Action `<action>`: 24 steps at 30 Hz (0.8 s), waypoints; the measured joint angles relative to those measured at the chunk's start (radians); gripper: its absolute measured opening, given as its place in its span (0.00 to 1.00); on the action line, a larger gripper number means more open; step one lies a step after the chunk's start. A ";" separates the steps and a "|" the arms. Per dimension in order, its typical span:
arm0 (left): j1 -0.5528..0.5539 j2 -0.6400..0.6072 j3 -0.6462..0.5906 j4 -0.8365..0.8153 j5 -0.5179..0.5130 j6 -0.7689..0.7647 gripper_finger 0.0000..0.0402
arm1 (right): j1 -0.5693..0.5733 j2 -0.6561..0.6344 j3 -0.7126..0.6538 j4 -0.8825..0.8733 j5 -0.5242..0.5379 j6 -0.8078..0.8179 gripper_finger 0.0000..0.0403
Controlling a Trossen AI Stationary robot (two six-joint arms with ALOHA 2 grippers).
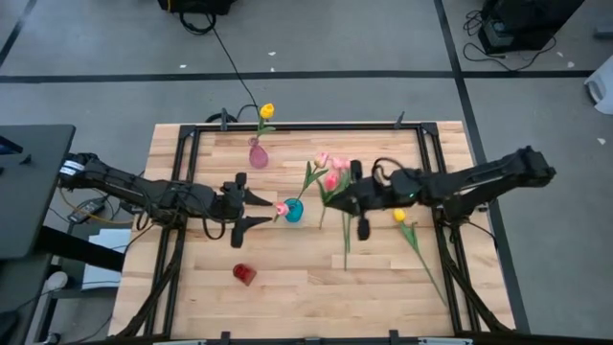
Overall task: Sort flowers into vase by color
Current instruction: Put the pink flower into the blue flower vase
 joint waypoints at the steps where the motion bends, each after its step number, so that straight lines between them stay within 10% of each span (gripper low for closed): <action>1: 0.000 -0.004 0.000 -0.010 -0.006 0.000 0.48 | 0.005 0.028 0.000 0.038 0.028 -0.027 0.07; 24: 0.000 -0.069 0.001 -0.101 -0.050 0.000 0.48 | -0.080 0.348 0.070 0.354 0.090 -0.224 0.07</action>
